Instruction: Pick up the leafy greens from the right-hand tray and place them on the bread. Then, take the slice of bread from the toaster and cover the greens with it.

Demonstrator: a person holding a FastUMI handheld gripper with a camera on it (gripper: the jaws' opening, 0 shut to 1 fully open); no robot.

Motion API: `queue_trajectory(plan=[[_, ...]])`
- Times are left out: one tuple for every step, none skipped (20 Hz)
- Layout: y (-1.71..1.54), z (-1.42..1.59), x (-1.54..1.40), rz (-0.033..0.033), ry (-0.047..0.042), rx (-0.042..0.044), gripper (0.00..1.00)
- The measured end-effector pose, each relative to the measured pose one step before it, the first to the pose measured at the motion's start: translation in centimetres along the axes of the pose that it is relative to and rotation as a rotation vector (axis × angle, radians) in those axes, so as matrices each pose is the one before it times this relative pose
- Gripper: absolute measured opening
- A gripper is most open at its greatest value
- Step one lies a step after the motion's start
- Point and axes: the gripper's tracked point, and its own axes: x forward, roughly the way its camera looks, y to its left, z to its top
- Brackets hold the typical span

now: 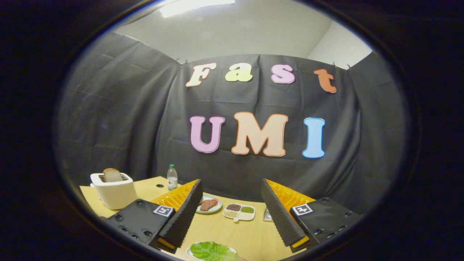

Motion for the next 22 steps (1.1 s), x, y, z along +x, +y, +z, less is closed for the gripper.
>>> queue_trajectory(plan=[[0.002, -0.746, 0.261, 0.01883, 0.01931, -0.00783, 1.00], [0.018, -0.724, 0.185, 0.01861, 0.02293, -0.00831, 1.00], [0.005, -0.733, 0.315, 0.01814, 0.02116, -0.00990, 1.00], [0.207, -0.745, 0.232, 0.02289, 0.01991, -0.01175, 1.00], [0.377, -0.709, 0.334, 0.02352, 0.02061, -0.01633, 1.00], [0.318, -0.672, 0.221, 0.02422, 0.02117, -0.02037, 1.00], [0.422, -0.801, 0.196, 0.02429, 0.02183, -0.02012, 1.00], [0.309, -0.650, 0.200, 0.02139, 0.01996, -0.01504, 1.00], [0.364, -0.620, 0.271, 0.02103, 0.01756, -0.00706, 1.00], [0.198, -0.268, 0.186, 0.01562, 0.00816, -0.00343, 1.00], [0.351, -0.247, 0.246, 0.01807, 0.00561, -0.00499, 1.00], [0.278, -0.262, 0.275, 0.01715, 0.00788, -0.00670, 1.00], [0.294, -0.625, 0.276, 0.01840, 0.01393, -0.00754, 1.00], [0.356, -0.648, 0.331, 0.02172, 0.02090, -0.00994, 1.00], [0.329, -0.802, 0.362, 0.01927, 0.02611, -0.01304, 1.00], [0.252, -0.869, 0.287, 0.01675, 0.03214, -0.01782, 1.00], [0.201, -0.814, 0.319, 0.01546, 0.02870, -0.01941, 1.00], [0.271, -0.608, 0.214, 0.01473, 0.02325, -0.01872, 1.00], [0.448, -0.693, 0.418, 0.01988, 0.02307, -0.01246, 1.00], [0.401, -0.593, 0.375, 0.02091, 0.02315, -0.00782, 1.00], [0.326, -0.726, 0.370, 0.01500, 0.02338, -0.00761, 1.00], [0.230, -0.712, 0.397, 0.01236, 0.02478, -0.00865, 1.00]])
